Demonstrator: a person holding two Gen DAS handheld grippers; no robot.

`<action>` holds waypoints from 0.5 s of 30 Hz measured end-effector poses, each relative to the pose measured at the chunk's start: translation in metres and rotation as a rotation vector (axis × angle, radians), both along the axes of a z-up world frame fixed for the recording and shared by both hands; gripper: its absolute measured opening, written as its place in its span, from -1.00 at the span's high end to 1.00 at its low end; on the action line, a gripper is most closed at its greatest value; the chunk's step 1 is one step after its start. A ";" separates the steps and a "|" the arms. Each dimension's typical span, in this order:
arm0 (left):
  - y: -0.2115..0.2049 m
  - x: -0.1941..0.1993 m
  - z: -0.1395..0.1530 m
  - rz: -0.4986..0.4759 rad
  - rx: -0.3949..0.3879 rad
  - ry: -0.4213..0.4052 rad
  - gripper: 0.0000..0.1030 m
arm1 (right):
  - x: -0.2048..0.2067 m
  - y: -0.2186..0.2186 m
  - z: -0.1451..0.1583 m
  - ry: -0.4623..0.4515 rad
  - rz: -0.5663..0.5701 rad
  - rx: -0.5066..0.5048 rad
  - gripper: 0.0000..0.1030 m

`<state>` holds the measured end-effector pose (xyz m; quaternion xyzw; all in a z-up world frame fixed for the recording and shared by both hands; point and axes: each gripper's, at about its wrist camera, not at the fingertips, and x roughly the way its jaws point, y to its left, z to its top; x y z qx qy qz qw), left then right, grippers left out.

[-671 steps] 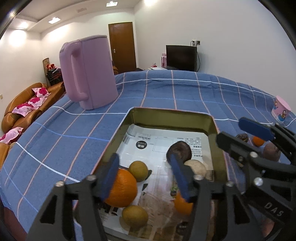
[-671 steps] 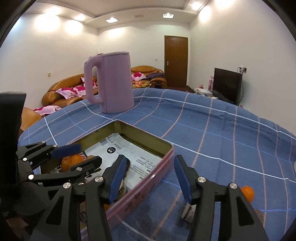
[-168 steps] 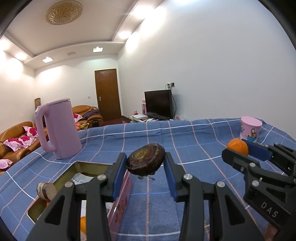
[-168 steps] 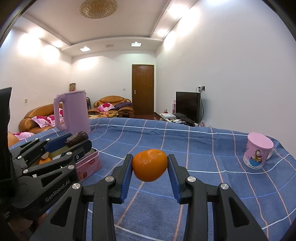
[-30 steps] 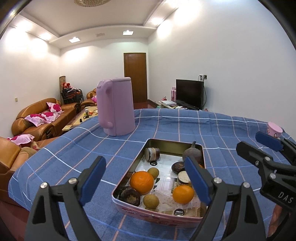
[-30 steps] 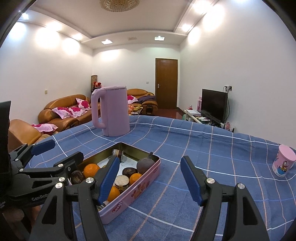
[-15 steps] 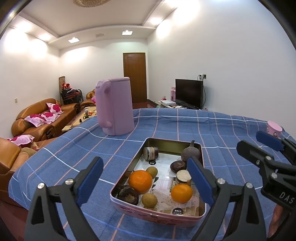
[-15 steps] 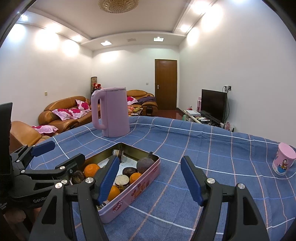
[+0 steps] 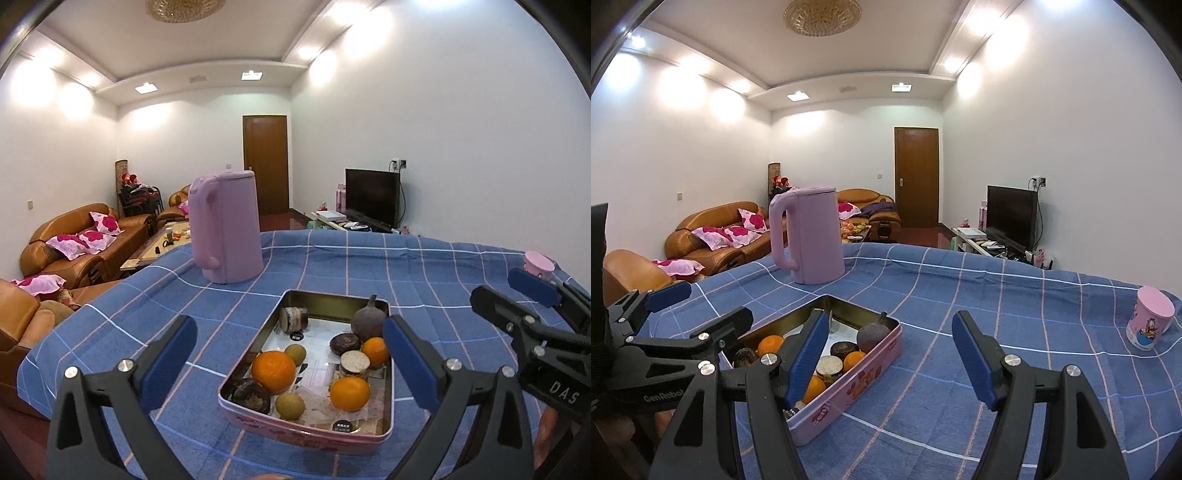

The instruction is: Organize fruits

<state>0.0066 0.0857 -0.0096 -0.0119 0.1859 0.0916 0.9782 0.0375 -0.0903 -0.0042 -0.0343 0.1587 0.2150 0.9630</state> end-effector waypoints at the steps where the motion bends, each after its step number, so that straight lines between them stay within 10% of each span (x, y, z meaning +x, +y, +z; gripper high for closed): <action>1: 0.000 0.000 0.001 -0.002 0.001 -0.001 -1.00 | -0.001 -0.001 0.000 -0.001 0.000 0.000 -0.38; 15: -0.007 -0.001 0.000 0.010 0.024 0.004 -1.00 | -0.006 -0.008 0.002 -0.008 -0.006 -0.002 -0.38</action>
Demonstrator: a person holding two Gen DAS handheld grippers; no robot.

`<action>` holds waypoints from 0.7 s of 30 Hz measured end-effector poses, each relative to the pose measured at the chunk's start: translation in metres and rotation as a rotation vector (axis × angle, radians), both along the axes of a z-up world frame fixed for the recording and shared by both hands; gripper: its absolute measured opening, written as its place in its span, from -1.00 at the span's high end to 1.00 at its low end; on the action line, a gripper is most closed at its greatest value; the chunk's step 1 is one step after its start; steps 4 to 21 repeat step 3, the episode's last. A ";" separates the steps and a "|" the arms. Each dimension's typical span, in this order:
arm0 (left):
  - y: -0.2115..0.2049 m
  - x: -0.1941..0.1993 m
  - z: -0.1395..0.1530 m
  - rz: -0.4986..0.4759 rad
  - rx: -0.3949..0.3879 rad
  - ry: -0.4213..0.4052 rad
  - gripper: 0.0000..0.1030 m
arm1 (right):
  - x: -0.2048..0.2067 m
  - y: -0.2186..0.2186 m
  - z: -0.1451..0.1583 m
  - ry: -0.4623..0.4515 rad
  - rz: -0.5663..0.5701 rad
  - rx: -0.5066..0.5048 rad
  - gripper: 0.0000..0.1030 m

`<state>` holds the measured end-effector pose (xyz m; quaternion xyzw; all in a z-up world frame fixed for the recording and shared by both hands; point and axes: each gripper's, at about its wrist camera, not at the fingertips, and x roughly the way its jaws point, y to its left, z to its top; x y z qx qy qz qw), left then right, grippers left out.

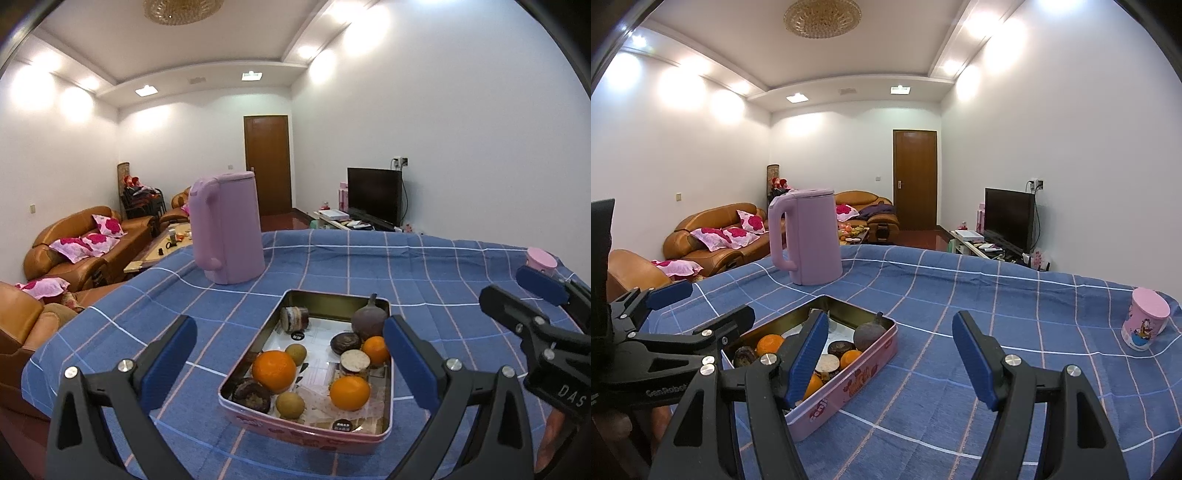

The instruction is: Organize fruits

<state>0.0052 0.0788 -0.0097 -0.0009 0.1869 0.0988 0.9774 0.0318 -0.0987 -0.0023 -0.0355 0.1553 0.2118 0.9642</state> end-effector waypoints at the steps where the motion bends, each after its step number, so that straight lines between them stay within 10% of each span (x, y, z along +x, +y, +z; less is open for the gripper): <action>1: -0.001 -0.001 0.000 -0.002 0.001 -0.001 -1.00 | 0.000 -0.001 0.000 0.000 -0.002 -0.001 -0.38; 21: -0.002 -0.001 0.000 -0.010 0.002 -0.001 -1.00 | 0.001 -0.004 -0.001 0.007 -0.007 -0.002 -0.38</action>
